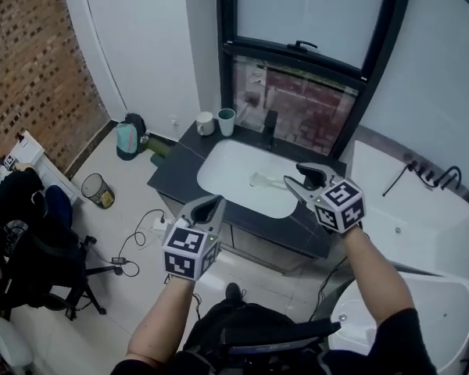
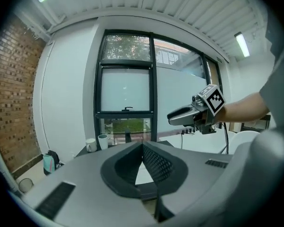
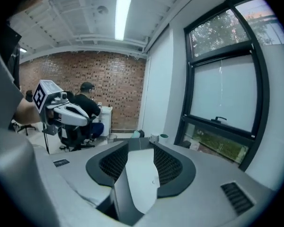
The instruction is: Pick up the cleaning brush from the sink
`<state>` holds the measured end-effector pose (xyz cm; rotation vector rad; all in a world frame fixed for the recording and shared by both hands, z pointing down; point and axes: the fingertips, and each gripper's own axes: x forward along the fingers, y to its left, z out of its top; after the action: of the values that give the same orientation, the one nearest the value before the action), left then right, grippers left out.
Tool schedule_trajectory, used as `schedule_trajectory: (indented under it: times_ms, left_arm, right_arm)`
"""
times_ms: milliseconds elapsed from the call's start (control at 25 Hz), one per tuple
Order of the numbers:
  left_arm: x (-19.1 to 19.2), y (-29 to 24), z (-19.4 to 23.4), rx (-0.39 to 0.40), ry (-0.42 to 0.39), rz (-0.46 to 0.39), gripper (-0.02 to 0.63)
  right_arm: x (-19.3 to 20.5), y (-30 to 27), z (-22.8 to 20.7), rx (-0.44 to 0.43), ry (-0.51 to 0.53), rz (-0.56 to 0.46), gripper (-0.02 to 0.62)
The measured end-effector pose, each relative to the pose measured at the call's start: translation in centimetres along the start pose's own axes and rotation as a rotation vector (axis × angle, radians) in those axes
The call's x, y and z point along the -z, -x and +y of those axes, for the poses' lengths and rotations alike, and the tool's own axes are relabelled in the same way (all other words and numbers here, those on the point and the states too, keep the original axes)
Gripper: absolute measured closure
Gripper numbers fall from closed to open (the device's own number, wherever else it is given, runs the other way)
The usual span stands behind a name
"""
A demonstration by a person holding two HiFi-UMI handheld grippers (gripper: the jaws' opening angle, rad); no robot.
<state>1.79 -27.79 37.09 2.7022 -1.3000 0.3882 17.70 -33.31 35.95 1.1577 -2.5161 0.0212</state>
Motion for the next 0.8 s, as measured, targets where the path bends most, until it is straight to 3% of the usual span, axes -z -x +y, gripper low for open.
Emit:
schedule_trajectory:
  times_ms: [80,160,320,440,600,800]
  left_arm:
    - [0.2,-3.5,2.9,-0.013,0.022,0.015,0.600]
    - [0.5,-6.4,4.7,-0.005,0.034,0.045,0.600]
    - [1.5,-12.7,6.9,-0.018,0.072,0.091,0.600]
    - [3.2,-17.3,6.1,-0.037,0.172,0.117,0.600]
    - [5.4,-24.5,4.0,-0.052,0.367,0.176,0.600]
    - [9.3,-32.6,3.5,-0.152,0.431,0.273,0.598]
  right_arm:
    - [1.7,-3.6,-3.3,-0.012,-0.042,0.053,0.434]
    - [3.6,-6.6,-6.1,-0.030,-0.059,0.126,0.380]
    - [6.5,-12.2,-12.5,-0.050,-0.078,0.209,0.380]
    - [10.8,-15.9,-15.6,-0.115,-0.053,0.316,0.380]
    - [16.5,-19.5,-20.3,-0.208,-0.042,0.458,0.380]
    - [24.6,-23.0,-25.3,-0.290,-0.048,0.610,0.380]
